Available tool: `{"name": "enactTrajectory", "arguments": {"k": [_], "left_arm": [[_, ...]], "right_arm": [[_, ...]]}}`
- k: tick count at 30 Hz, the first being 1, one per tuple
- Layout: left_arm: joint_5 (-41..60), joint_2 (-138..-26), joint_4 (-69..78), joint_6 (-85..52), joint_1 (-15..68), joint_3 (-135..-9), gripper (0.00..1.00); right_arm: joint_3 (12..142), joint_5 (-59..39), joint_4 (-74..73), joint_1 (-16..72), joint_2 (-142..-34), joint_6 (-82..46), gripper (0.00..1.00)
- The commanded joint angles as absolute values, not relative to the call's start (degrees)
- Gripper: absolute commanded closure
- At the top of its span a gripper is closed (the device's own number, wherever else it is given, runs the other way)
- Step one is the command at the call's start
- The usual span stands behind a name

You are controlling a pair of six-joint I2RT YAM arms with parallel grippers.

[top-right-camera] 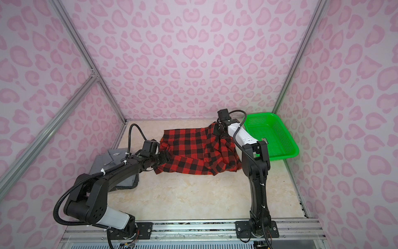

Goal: Fold and stack the long sleeve shirts

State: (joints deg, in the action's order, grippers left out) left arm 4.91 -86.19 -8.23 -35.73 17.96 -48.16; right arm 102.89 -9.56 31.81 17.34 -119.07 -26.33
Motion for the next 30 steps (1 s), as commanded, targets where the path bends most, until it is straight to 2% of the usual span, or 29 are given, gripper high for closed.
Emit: {"name": "enactTrajectory", "arguments": {"k": [1,7,11,14,18,22,23,25,28,30], "left_arm": [[4.2,-83.2,-9.9,-35.5,17.9,-49.2,0.24],[3.0,-77.1,-13.3,-36.2,17.7,-48.5,0.24],[1.6,-73.2,-16.2,-36.4,17.5,-47.7,0.24],[1.4,-71.3,-17.9,-36.5,17.4,-47.2,0.24],[1.4,-69.3,-19.1,-36.7,17.3,-45.7,0.23],[1.7,-67.4,-19.7,-37.2,17.3,-44.4,0.23],[1.8,-67.1,-19.8,-37.3,17.3,-44.3,0.23],[1.8,-66.6,-20.3,-37.3,17.3,-44.3,0.23],[1.8,-67.6,-20.6,-36.8,17.3,-44.9,0.23],[1.5,-69.4,-20.8,-36.3,17.3,-45.7,0.23]], "right_arm": [[94.6,-12.7,25.2,19.4,-109.5,-23.9,1.00],[69.1,-16.4,19.7,27.2,-83.4,-21.5,1.00],[53.9,-14.7,21.7,38.3,-65.2,-21.4,1.00],[43.9,-14.1,23.0,47.6,-53.1,-26.5,1.00],[32.9,-5.9,28.0,59.6,-41.3,-40.7,0.99],[25.8,1.2,29.9,68.5,-29.9,-54.1,0.89],[25.5,3.4,30.7,69.9,-27.5,-55.7,0.85],[27.2,10.6,37.1,70.6,-23.4,-59.4,0.69],[31.2,18.4,42.0,69.7,-23.1,-57.2,0.53],[34.0,20.6,43.2,67.7,-27.2,-54.4,0.50]]}}
